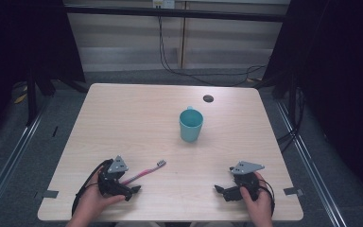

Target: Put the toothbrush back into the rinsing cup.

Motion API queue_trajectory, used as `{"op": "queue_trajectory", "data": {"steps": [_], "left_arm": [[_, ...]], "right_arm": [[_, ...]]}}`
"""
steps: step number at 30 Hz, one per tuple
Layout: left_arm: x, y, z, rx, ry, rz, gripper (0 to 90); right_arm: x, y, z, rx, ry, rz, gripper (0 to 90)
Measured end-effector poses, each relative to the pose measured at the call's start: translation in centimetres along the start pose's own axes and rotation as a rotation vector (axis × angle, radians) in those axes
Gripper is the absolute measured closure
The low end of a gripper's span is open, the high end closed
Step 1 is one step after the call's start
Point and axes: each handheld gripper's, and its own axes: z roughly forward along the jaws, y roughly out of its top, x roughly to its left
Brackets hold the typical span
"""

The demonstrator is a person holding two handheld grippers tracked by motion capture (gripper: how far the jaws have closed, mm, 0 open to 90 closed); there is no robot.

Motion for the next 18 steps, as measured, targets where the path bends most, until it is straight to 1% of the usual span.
{"op": "queue_trajectory", "data": {"steps": [1,2,3,4,5,7,8,9,12,13,14,15,16,17,18], "left_arm": [[-0.1,0.4,0.1,0.028,-0.001,-0.005,0.0],[-0.1,0.9,0.2,0.06,-0.004,-0.001,0.1],[-0.1,0.9,0.2,0.06,-0.004,-0.001,0.3],[-0.2,1.3,0.3,0.085,-0.008,0.003,1.0],[-0.2,1.3,0.3,0.085,-0.008,0.003,1.8],[-0.3,1.9,0.2,0.118,-0.018,0.011,5.8],[-0.3,1.9,0.2,0.118,-0.018,0.011,8.3],[-0.3,2.1,0.2,0.118,-0.02,0.005,8.3],[-0.3,2.5,0.2,0.145,-0.03,0.021,13.5],[-0.4,2.7,0.2,0.157,-0.034,0.016,14.9],[-0.3,2.8,0.2,0.171,-0.035,0.029,14.9],[-0.4,3.0,0.2,0.185,-0.031,0.028,15.4],[-0.4,3.3,0.2,0.216,-0.03,0.029,15.5],[-0.4,3.3,0.2,0.216,-0.03,0.029,15.5],[-0.4,3.5,0.3,0.234,-0.032,0.022,15.7]], "right_arm": [[0.0,0.0,0.0,0.001,0.001,0.0,7.8],[0.0,0.0,0.0,0.001,0.001,0.0,7.8],[0.0,0.0,0.0,0.001,0.001,0.0,7.8],[0.0,0.0,0.0,0.001,0.001,0.0,7.8],[0.0,0.0,0.0,0.001,0.001,0.0,7.8],[0.0,0.0,0.0,0.001,0.001,0.0,7.8],[0.0,0.0,0.0,0.0,0.0,0.0,7.8],[0.0,0.0,0.0,0.0,0.0,0.0,7.8],[0.0,0.0,0.0,0.001,0.001,0.0,7.8],[0.0,0.0,0.0,0.001,0.001,0.0,7.8],[0.0,0.0,0.0,0.001,0.001,0.0,7.9],[0.0,0.0,0.0,0.001,0.001,0.0,7.8],[0.0,0.0,0.0,0.0,0.001,0.0,7.8],[0.0,0.0,0.0,0.0,0.001,0.0,7.8],[0.0,0.0,0.0,0.001,0.0,0.0,7.8]]}}
